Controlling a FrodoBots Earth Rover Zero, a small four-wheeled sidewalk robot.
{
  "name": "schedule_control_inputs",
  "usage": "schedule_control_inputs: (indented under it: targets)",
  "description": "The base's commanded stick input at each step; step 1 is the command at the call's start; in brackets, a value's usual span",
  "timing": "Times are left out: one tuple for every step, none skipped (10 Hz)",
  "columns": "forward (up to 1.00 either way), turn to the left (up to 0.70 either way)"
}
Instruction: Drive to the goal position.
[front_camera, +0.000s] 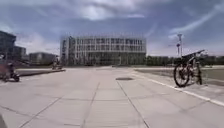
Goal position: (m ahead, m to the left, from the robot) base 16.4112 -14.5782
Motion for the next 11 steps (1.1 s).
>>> schedule_control_inputs:
  targets:
    - [0.70, 0.14]
    - [0.70, 0.14]
    - [0.70, 0.14]
    - [0.70, 0.14]
    - [0.70, 0.13]
    - [0.70, 0.08]
    - [0.70, 0.03]
    - [0.70, 0.00]
    - [0.70, 0.00]
    - [0.70, 0.00]
    - [0.70, 0.00]
